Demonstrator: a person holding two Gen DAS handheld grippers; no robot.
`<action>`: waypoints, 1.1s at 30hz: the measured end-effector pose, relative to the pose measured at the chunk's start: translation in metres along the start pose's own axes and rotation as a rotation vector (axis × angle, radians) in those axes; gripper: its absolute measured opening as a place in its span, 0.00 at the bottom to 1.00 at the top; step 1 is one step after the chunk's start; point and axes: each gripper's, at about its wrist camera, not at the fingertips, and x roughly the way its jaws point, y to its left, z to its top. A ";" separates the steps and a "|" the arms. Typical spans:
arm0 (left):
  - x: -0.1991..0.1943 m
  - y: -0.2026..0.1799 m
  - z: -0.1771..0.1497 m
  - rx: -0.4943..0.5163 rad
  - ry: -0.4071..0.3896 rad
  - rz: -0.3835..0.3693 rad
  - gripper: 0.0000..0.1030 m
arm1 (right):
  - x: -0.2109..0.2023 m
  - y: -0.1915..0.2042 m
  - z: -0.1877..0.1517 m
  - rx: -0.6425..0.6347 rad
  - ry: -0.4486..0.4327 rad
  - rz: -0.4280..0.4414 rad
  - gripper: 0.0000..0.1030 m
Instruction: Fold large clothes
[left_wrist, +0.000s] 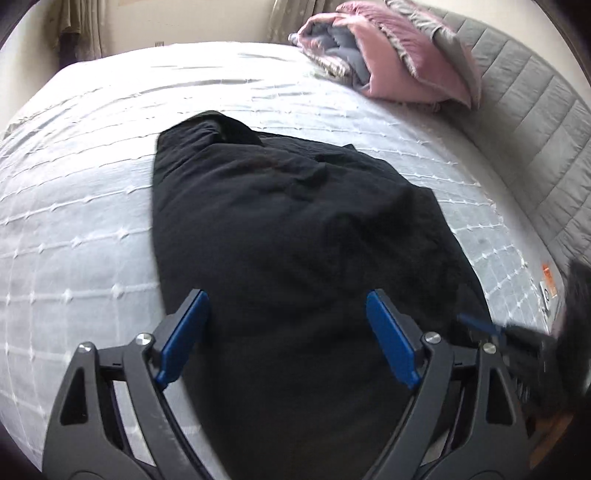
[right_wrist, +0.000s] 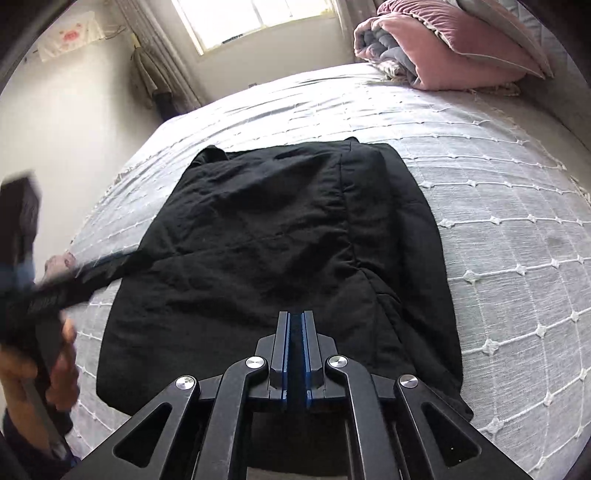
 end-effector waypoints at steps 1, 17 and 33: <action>0.014 0.000 0.012 -0.012 0.021 0.020 0.85 | 0.003 -0.002 0.001 0.010 0.007 0.002 0.05; 0.096 0.075 0.097 -0.245 0.073 0.173 0.96 | 0.020 0.005 0.005 0.040 0.048 -0.027 0.05; -0.062 0.039 -0.074 -0.255 -0.016 -0.098 0.92 | -0.019 0.023 -0.003 -0.048 -0.040 0.159 0.08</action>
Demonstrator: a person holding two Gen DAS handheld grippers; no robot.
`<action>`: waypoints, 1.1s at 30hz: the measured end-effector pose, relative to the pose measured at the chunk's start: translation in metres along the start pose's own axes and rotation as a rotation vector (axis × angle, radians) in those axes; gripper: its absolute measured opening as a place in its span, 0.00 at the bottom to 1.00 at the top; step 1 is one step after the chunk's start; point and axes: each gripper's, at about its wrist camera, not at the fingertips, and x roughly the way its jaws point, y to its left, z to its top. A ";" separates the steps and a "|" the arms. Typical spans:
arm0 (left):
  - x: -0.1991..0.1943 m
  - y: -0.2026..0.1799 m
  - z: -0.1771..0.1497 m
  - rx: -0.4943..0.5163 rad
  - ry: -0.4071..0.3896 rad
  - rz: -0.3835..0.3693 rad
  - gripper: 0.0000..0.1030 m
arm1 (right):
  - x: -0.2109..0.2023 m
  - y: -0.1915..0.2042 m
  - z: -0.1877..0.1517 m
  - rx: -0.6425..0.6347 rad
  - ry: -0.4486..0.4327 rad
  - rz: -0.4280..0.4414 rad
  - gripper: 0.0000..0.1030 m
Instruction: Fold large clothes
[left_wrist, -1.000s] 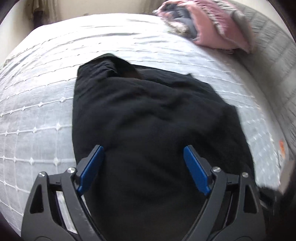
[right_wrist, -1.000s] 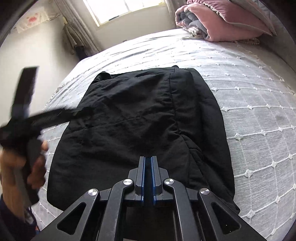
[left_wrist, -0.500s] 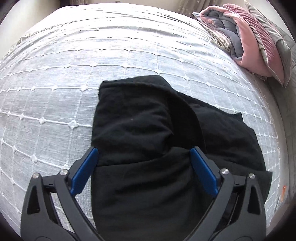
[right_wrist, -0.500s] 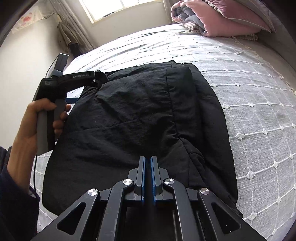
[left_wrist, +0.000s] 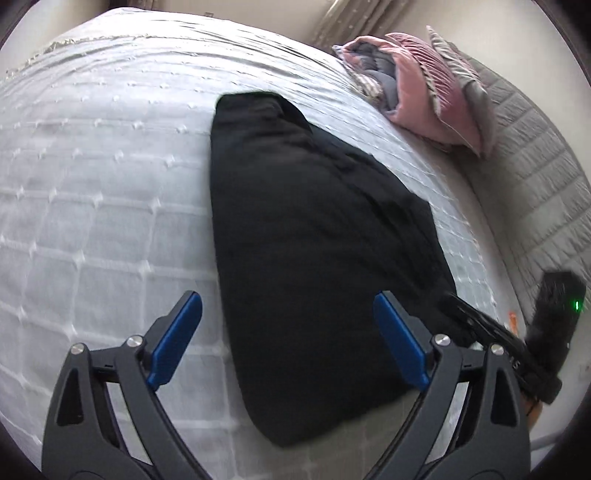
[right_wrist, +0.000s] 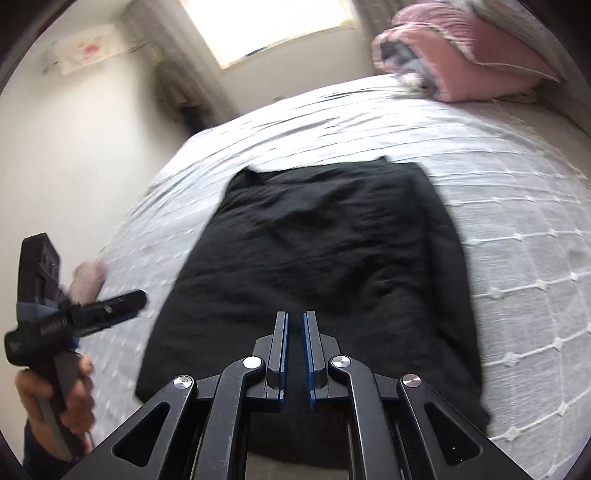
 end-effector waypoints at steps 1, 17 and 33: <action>0.001 -0.001 -0.009 -0.005 0.006 -0.004 0.92 | 0.006 0.014 -0.007 -0.055 0.036 0.030 0.08; 0.037 0.016 -0.052 -0.089 0.052 -0.097 0.92 | -0.001 -0.050 -0.022 0.048 0.071 -0.054 0.00; 0.039 0.052 -0.035 -0.245 0.081 -0.287 0.92 | -0.044 -0.078 -0.022 0.167 -0.043 0.010 0.39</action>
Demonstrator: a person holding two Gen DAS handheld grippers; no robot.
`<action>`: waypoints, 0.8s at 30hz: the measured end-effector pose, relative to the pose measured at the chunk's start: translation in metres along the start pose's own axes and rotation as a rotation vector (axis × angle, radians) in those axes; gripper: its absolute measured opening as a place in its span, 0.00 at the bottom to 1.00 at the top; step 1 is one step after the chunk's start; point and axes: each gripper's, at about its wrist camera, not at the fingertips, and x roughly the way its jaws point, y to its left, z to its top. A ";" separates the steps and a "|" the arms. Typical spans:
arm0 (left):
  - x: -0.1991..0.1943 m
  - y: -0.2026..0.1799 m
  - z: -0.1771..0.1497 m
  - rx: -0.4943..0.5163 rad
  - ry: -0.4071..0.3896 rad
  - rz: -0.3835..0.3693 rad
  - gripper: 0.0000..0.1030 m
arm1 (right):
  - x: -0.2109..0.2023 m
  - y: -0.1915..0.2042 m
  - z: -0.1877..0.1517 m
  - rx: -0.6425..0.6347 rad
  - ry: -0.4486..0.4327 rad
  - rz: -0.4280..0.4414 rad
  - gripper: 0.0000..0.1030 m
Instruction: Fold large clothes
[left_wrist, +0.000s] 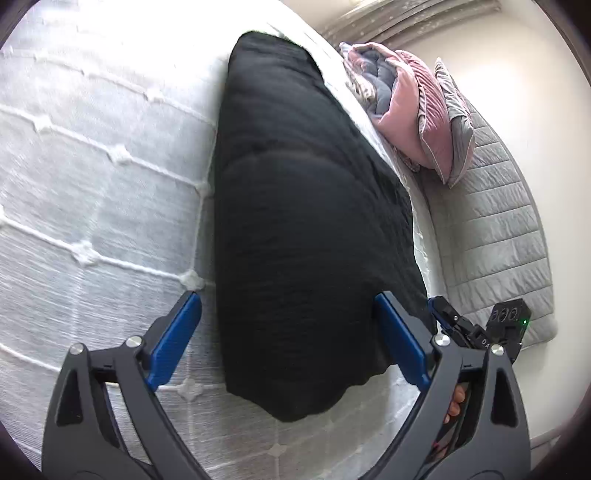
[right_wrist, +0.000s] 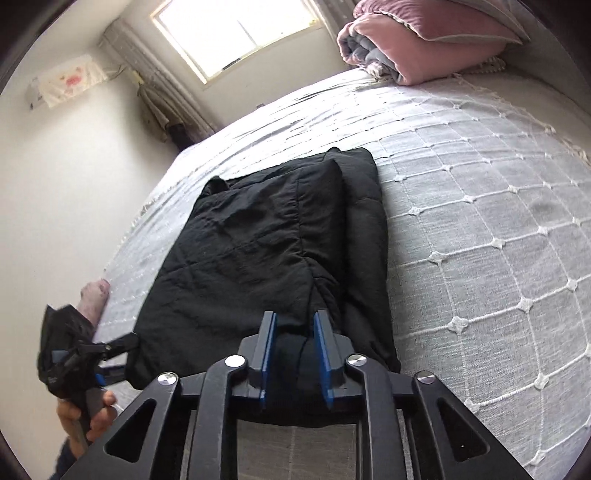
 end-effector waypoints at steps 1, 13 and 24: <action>0.005 0.001 -0.001 -0.007 0.018 -0.014 0.92 | -0.004 -0.005 0.000 0.024 -0.015 -0.014 0.55; 0.025 -0.008 -0.008 0.001 0.044 -0.017 0.96 | 0.035 -0.042 -0.011 0.202 0.123 0.069 0.87; 0.037 -0.016 0.003 0.027 0.005 0.000 0.96 | 0.065 -0.053 -0.015 0.252 0.143 0.117 0.95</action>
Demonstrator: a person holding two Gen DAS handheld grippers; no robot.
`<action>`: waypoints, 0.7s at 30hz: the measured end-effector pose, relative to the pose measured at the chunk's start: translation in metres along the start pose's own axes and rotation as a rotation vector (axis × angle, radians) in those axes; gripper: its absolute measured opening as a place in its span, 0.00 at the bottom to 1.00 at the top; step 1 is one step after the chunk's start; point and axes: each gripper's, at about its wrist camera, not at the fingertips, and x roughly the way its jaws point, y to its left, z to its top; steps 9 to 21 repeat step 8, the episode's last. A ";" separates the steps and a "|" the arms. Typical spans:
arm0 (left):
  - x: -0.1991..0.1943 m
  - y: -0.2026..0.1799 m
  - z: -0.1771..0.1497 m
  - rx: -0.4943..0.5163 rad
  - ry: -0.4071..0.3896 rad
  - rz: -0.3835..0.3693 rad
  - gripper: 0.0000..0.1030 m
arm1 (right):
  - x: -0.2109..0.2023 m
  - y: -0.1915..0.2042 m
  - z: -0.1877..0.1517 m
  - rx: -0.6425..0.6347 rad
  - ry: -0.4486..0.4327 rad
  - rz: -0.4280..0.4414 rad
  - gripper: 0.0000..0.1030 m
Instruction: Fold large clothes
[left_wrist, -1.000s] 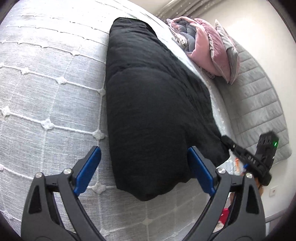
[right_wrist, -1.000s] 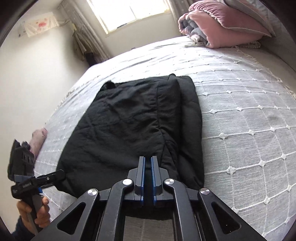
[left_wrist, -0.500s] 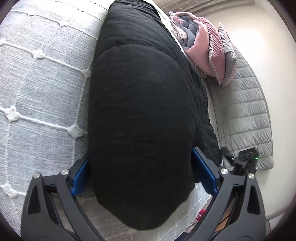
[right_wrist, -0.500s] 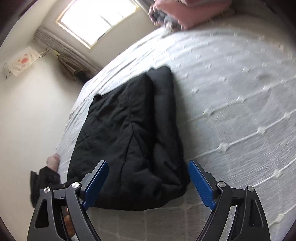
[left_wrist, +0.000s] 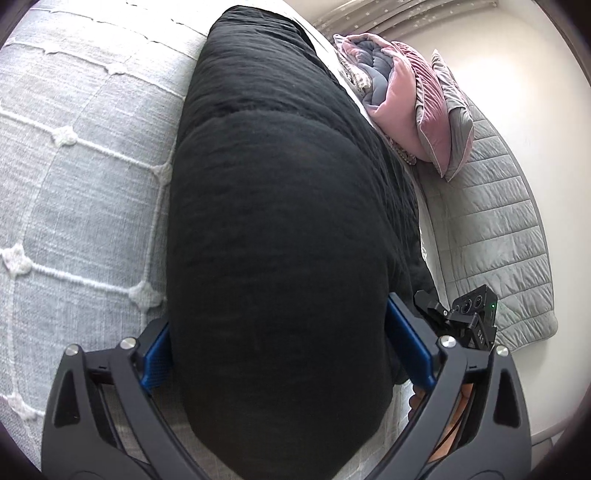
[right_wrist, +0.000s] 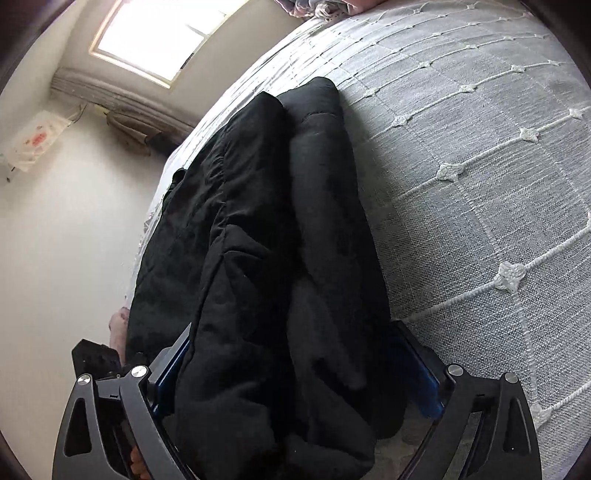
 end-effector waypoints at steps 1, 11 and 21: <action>0.000 0.001 0.000 0.003 -0.005 0.003 0.96 | 0.001 0.001 0.000 -0.008 0.002 -0.007 0.95; 0.000 -0.006 -0.001 0.034 -0.031 0.043 0.91 | 0.003 0.008 0.000 -0.019 0.007 -0.018 0.78; 0.000 -0.006 -0.001 0.034 -0.031 0.043 0.91 | 0.003 0.008 0.000 -0.019 0.007 -0.018 0.78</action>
